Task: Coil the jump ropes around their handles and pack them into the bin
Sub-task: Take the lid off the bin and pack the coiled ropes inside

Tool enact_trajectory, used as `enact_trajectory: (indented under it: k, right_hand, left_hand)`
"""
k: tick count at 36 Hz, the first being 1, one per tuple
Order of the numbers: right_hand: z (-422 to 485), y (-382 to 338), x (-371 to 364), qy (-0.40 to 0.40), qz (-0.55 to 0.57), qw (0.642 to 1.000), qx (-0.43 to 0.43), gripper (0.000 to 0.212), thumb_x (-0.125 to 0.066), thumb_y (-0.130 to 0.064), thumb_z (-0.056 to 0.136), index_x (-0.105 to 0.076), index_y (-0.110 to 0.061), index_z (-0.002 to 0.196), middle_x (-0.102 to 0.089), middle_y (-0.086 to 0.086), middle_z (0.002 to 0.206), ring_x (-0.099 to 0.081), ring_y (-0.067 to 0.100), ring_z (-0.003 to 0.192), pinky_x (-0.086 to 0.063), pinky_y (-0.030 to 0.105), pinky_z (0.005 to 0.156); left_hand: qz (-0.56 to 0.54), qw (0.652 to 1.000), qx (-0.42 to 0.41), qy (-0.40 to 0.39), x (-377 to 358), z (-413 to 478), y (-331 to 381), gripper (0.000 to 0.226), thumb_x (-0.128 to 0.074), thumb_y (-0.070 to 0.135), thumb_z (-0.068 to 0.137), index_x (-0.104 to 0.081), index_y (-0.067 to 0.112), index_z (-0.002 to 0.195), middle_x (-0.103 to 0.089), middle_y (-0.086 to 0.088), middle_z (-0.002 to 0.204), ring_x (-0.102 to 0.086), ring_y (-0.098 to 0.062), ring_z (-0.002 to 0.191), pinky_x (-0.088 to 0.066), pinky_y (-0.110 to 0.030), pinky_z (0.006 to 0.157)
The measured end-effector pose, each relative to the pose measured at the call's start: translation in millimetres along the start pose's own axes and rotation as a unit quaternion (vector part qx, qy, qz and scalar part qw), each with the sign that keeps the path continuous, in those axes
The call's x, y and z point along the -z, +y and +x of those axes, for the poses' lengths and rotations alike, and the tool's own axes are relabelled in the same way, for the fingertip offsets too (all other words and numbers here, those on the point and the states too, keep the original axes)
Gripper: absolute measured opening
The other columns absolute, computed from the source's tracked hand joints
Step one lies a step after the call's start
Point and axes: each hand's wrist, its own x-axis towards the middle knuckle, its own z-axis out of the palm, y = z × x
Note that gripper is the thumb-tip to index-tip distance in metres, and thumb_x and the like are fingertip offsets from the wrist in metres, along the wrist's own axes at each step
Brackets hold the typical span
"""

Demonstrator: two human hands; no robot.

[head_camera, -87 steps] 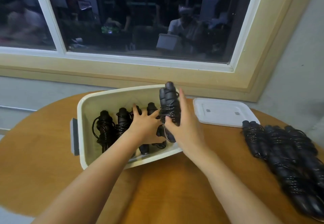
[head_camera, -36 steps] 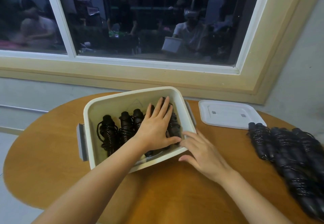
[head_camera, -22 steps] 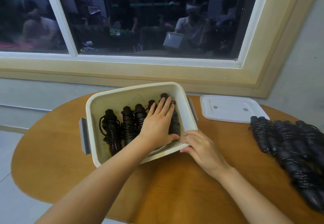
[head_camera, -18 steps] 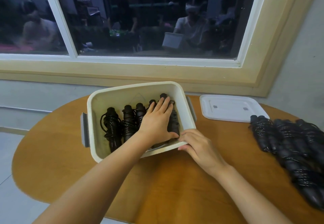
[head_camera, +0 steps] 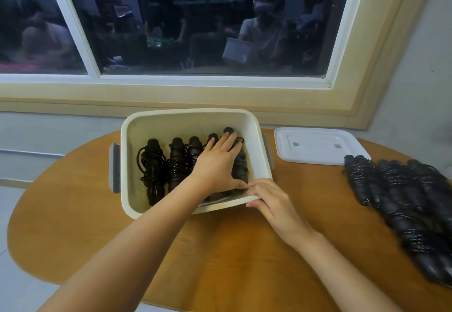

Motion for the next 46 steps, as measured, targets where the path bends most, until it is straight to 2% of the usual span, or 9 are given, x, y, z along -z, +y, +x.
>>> enact_trajectory:
  k: [4, 7, 11, 15, 17, 20, 22, 28, 46]
  right_hand:
    - [18, -9, 3, -0.009, -0.09, 0.994, 0.061, 0.023, -0.055, -0.032, 0.093, -0.067, -0.013, 0.092, -0.064, -0.005, 0.095, -0.055, 0.003, 0.102, -0.006, 0.021, 0.122]
    - [23, -13, 5, -0.017, -0.133, 0.987, 0.083, 0.017, -0.06, -0.032, 0.092, -0.067, -0.017, 0.093, -0.064, -0.008, 0.09, -0.056, 0.003, 0.094, -0.006, 0.027, 0.124]
    - [22, -13, 11, -0.058, -0.235, 0.962, 0.129, 0.027, -0.055, -0.044, 0.095, -0.069, -0.021, 0.1, -0.068, -0.011, 0.087, -0.06, 0.005, 0.09, -0.014, 0.04, 0.123]
    - [18, -12, 14, -0.099, -0.296, 0.936, 0.162, 0.04, -0.042, -0.053, 0.099, -0.069, -0.023, 0.097, -0.066, -0.011, 0.091, -0.059, 0.008, 0.092, -0.011, 0.039, 0.124]
    - [16, -9, 15, -0.104, -0.309, 0.929, 0.174, 0.046, -0.036, -0.055, 0.1, -0.068, -0.023, 0.094, -0.067, -0.011, 0.094, -0.059, 0.01, 0.101, -0.006, 0.038, 0.124]
    - [16, -7, 15, -0.106, -0.285, 0.936, 0.18, 0.053, -0.028, -0.053, 0.103, -0.068, -0.022, 0.089, -0.07, -0.01, 0.092, -0.057, 0.014, 0.113, 0.0, 0.038, 0.125]
    - [17, -6, 13, -0.094, -0.262, 0.944, 0.179, 0.05, -0.032, -0.052, 0.102, -0.069, -0.021, 0.088, -0.069, -0.009, 0.088, -0.057, 0.013, 0.109, -0.001, 0.038, 0.125]
    - [15, -4, 3, -0.064, -0.213, 0.96, 0.173, 0.039, -0.051, -0.05, 0.095, -0.07, -0.017, 0.083, -0.066, -0.008, 0.082, -0.051, 0.008, 0.098, -0.004, 0.037, 0.124]
    - [-6, 7, -5, 0.007, -0.138, 0.986, 0.096, 0.032, -0.054, -0.039, 0.094, -0.073, -0.014, 0.087, -0.07, -0.006, 0.085, -0.051, 0.008, 0.103, -0.003, 0.037, 0.124]
  left_hand:
    - [-0.025, 1.0, 0.016, 0.01, -7, -11, -18, 0.108, -0.055, 0.077, 0.079, -0.006, 0.021, 0.158, 0.011, -0.001, 0.165, 0.011, -0.018, 0.152, 0.005, -0.045, 0.123]
    - [-0.031, 0.999, 0.005, 0.01, -9, -9, -24, 0.108, -0.053, 0.078, 0.079, -0.005, 0.024, 0.159, 0.013, 0.001, 0.165, 0.011, -0.016, 0.151, 0.01, -0.046, 0.121]
    - [-0.087, 0.995, -0.04, 0.036, -16, -13, -29, 0.112, -0.047, 0.082, 0.072, -0.002, 0.026, 0.158, 0.018, 0.003, 0.163, 0.017, -0.014, 0.15, 0.006, -0.048, 0.123]
    - [-0.214, 0.973, -0.042, 0.071, -20, -23, -29, 0.117, -0.068, 0.065, 0.072, -0.002, 0.021, 0.158, 0.011, 0.005, 0.164, 0.01, -0.009, 0.151, 0.003, -0.04, 0.124]
    - [-0.176, 0.98, -0.04, 0.087, -18, -24, -28, 0.118, -0.073, 0.06, 0.073, -0.002, 0.019, 0.158, 0.012, 0.003, 0.164, 0.009, -0.011, 0.151, 0.002, -0.041, 0.124]
    - [-0.079, 0.994, -0.045, 0.068, -13, -23, -27, 0.117, -0.065, 0.066, 0.076, 0.007, 0.021, 0.157, 0.023, 0.003, 0.16, 0.021, -0.011, 0.145, 0.01, -0.04, 0.123]
    - [-0.052, 0.996, -0.053, 0.051, -9, -20, -27, 0.118, -0.062, 0.07, 0.077, 0.012, 0.022, 0.155, 0.024, 0.002, 0.159, 0.024, -0.012, 0.144, 0.013, -0.038, 0.121]
    - [-0.025, 0.995, -0.089, 0.045, -1, -8, -30, 0.124, -0.064, 0.075, 0.071, 0.001, 0.017, 0.158, 0.01, -0.001, 0.165, 0.013, -0.015, 0.151, 0.012, -0.037, 0.122]
    - [0.04, 0.996, -0.084, -0.004, 0, 20, 20, 0.118, -0.075, 0.054, 0.077, -0.001, 0.012, 0.157, 0.005, -0.003, 0.166, 0.006, -0.018, 0.152, 0.002, -0.042, 0.124]
